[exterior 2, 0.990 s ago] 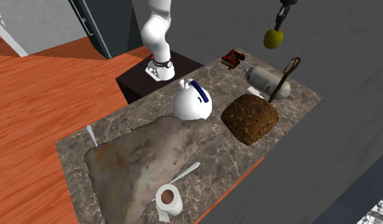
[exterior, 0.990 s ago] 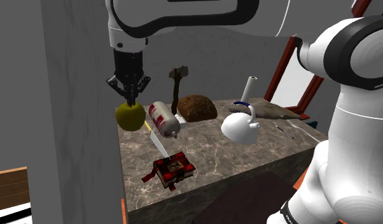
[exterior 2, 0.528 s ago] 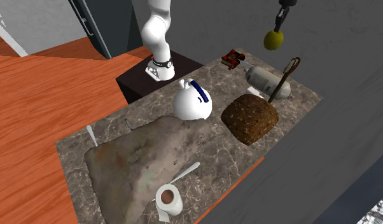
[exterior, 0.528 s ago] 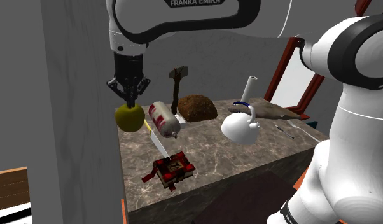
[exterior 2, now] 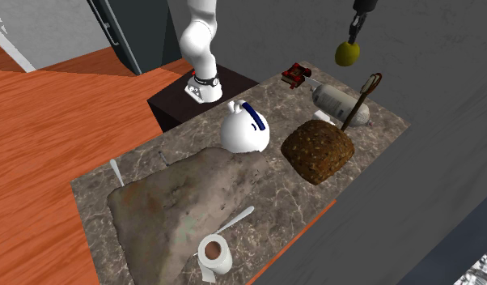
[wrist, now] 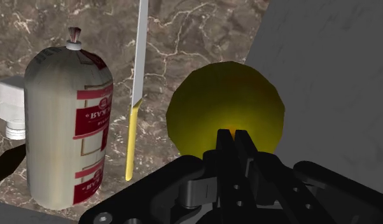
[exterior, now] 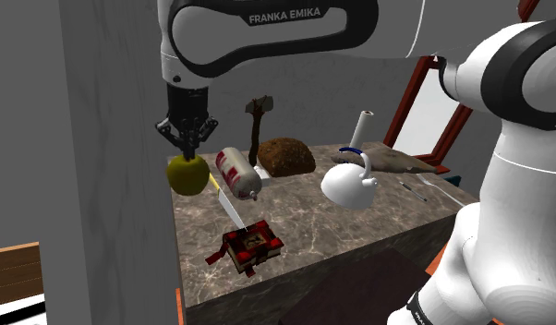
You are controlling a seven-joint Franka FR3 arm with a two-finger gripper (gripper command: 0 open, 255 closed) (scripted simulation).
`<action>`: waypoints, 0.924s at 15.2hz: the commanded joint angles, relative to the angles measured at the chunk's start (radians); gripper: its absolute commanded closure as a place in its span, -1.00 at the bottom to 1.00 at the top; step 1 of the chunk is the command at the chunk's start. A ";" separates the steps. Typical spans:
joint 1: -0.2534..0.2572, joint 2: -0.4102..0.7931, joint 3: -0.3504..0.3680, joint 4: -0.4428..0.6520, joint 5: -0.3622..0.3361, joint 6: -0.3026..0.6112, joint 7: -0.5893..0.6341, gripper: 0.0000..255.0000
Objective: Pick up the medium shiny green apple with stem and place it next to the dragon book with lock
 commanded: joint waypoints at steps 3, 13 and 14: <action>0.016 0.130 0.005 -0.024 0.009 0.033 -0.002 1.00; 0.004 0.125 0.022 0.001 0.005 0.001 0.001 -1.00; 0.001 0.121 0.027 0.029 0.005 -0.030 0.000 -1.00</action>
